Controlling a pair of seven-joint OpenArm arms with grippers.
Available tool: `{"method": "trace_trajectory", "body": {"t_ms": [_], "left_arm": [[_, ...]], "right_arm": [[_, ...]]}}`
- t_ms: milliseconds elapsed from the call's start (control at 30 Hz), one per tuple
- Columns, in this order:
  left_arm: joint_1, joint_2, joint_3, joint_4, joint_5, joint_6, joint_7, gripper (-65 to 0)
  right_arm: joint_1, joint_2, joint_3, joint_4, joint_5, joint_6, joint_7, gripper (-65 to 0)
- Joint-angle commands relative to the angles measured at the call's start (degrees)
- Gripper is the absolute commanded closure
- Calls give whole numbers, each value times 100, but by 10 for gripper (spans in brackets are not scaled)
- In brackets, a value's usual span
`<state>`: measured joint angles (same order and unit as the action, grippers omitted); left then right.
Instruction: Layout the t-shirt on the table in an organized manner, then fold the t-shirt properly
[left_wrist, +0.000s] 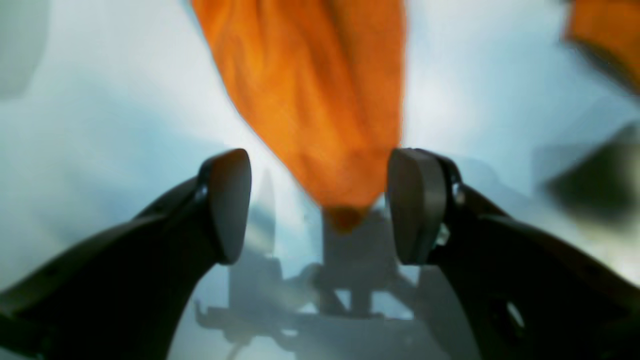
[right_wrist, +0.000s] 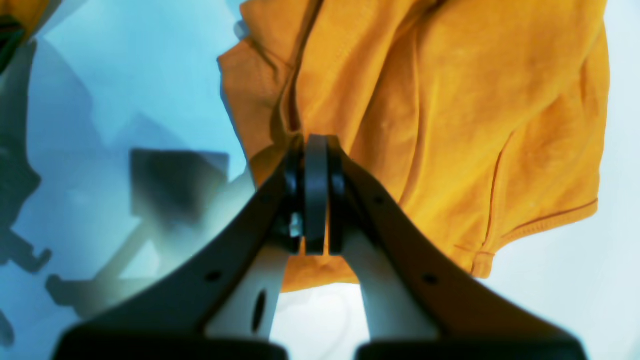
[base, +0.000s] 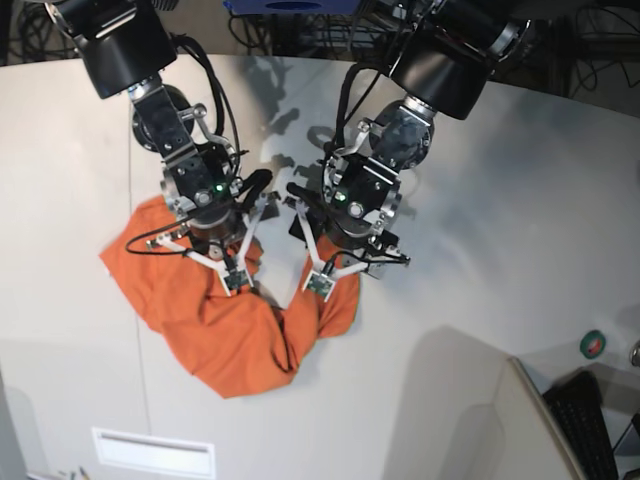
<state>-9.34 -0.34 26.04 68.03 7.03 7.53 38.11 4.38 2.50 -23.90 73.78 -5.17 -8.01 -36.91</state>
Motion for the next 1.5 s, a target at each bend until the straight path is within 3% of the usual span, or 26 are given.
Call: {"method": "trace_trajectory", "body": {"t_ms": [0,300,500,567,633,667,833,967,1133,1300,1467], "left_arm": [[-72,21,11,270,40,16,-123,-411],[-292,65,11,-618,31,7,-88,-413],[-318,73,11,-1067,67,7,-422,-397],[-318,73,11,-1084,58,7,-413,-278],[-318,65,11,-1084,84,7,-404,-43],[-318,56,2,-1075,84,7,-404,0],[-283,-208,-349,-935,75,16,-395,0],[68,-612,-1061,23,31,16,-158,0],[552,-1113,-1712,1298,31,7,115,0],[860,-1474,-1844,1896,67,7,123,0],[948,-1491,-1835,1799,84,7,123,0]], "right_arm": [[111,-17,12,108,-41,-39,99,0],[111,-26,12,108,-41,-39,99,0],[102,-26,12,108,-41,-39,99,0],[85,-26,12,108,-41,-39,99,0],[76,-26,12,108,-41,-39,99,0],[76,-26,12,99,-41,-39,99,0],[6,-17,258,169,-41,-39,99,0],[-205,-26,1111,644,-33,-21,108,0],[-522,53,1568,1251,-33,-21,108,0],[-777,62,1841,1717,-33,-21,108,0],[-829,132,1709,1708,-33,-12,91,0]]}}
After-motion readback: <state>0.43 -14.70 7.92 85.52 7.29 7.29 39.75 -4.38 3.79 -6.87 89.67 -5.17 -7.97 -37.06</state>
